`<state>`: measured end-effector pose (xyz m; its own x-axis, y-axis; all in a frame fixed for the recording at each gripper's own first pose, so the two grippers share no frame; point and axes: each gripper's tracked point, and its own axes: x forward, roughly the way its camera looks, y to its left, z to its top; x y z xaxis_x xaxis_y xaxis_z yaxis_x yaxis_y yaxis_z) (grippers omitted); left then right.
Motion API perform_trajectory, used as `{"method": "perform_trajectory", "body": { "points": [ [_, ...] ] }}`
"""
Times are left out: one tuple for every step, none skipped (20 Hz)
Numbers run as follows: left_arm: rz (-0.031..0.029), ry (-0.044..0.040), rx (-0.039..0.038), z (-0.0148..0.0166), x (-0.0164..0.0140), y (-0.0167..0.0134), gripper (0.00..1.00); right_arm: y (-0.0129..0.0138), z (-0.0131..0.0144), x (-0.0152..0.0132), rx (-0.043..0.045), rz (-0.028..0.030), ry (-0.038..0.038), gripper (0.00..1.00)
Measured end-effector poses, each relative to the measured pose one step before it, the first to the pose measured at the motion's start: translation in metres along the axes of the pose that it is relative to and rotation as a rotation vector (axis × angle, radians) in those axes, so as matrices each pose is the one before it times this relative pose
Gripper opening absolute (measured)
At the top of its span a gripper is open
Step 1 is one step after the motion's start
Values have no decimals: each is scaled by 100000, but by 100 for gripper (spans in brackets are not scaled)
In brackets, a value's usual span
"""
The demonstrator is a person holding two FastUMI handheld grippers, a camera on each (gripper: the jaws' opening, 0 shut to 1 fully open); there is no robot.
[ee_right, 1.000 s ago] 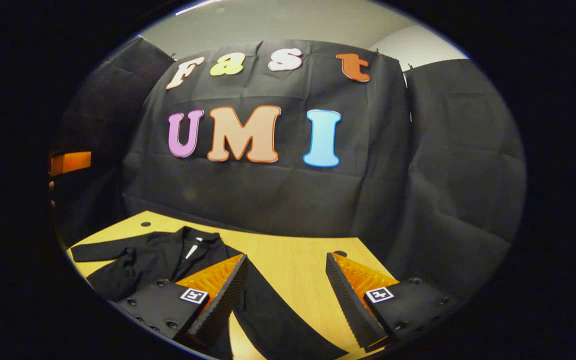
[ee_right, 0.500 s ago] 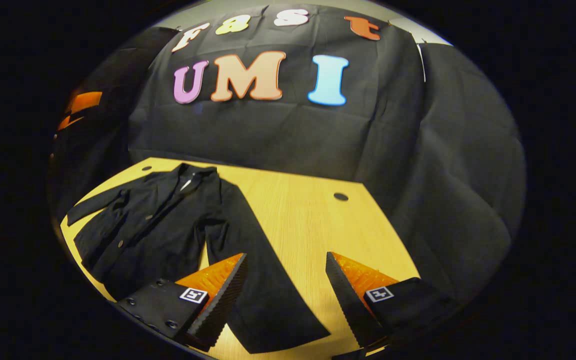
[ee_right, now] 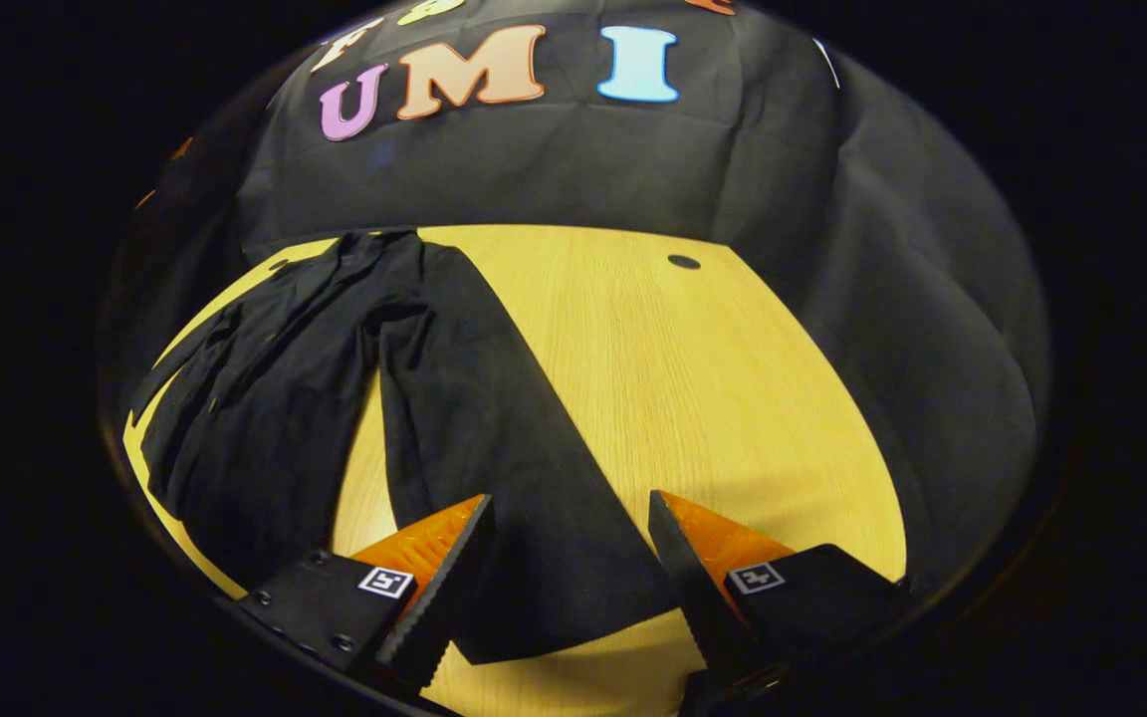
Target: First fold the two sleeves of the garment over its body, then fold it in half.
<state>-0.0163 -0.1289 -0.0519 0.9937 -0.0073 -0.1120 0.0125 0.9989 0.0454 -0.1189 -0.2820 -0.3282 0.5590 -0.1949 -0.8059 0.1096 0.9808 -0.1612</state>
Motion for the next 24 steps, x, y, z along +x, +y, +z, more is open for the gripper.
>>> {"method": "perform_trajectory", "body": {
  "points": [
    [379, 551, 250, -209, -15, 148, 92, -8, -390, 318, 961, 520, 1404, 98],
    [240, 558, 277, -112, -62, 99, 92, 141, -500, 323, 568, 332, 1885, 98],
    [308, 366, 451, -44, -18, 30, 92, 41, -608, 246, 48, 455, 2427, 100],
    [171, 360, 821, -18, 23, 99, 92, 111, -430, -137, 293, 1699, 1028, 100],
    [386, 553, 1222, -157, 44, 202, 93, 58, -105, 199, 2077, 788, 310, 100],
    [497, 395, 1148, -26, 43, 224, 93, 84, 5, -42, 1605, 151, -292, 96],
    [519, 401, 934, -44, 31, 237, 92, -25, 198, -118, 524, 13, -1234, 94],
    [332, 31, 465, 54, -4, 250, 92, 399, -100, 45, -1190, 1167, -794, 93],
    [291, 356, 368, -92, -23, 155, 92, 538, 128, -97, -1587, 351, -1189, 76],
    [138, 848, 468, -120, 41, 210, 92, 732, -16, 144, -1237, 496, -527, 60],
    [621, 1078, 532, -444, 20, 248, 92, 737, -178, 248, -1001, 920, -75, 43],
    [920, 989, 234, -160, 13, 426, 92, -38, -232, -313, -397, -2695, -439, 27],
    [666, 327, -254, -224, -223, 349, 92, 51, 84, -13, 160, -2592, 580, 10],
    [237, -315, -554, -55, -56, 324, 93, -49, -101, 143, -653, -1064, -69, 7],
    [-67, 3, -539, -86, 37, 318, 94, 5, 151, 140, 1354, -545, 659, 4],
    [-466, 438, -430, -222, 77, 249, 93, 99, 60, -316, 3688, 522, 530, 4],
    [-496, 360, -111, -309, 62, 254, 93, 159, -79, -338, 5512, 1073, 1263, 8],
    [144, 577, 85, -50, 229, 587, 93, -19, 360, -203, 6076, 108, -323, 3],
    [666, 268, 30, -115, -33, 844, 93, 243, 719, -407, 5201, -183, -1125, 3],
    [685, -1112, -622, 267, -147, 1013, 92, 79, 855, -552, 3099, -347, -2316, 3],
    [228, -316, -459, -115, -3, 747, 92, 303, 1548, -264, 262, -899, -3086, 3],
    [128, 623, -208, -188, 93, 724, 93, 280, 1177, -135, -1130, -1723, -2512, 3],
    [417, 604, -126, -185, 93, 799, 93, 573, 1203, -230, -523, -738, -2837, 3],
    [473, 110, -186, -94, -151, 833, 94, 794, 1217, -337, -134, -118, -2565, 3]
  ]
}}
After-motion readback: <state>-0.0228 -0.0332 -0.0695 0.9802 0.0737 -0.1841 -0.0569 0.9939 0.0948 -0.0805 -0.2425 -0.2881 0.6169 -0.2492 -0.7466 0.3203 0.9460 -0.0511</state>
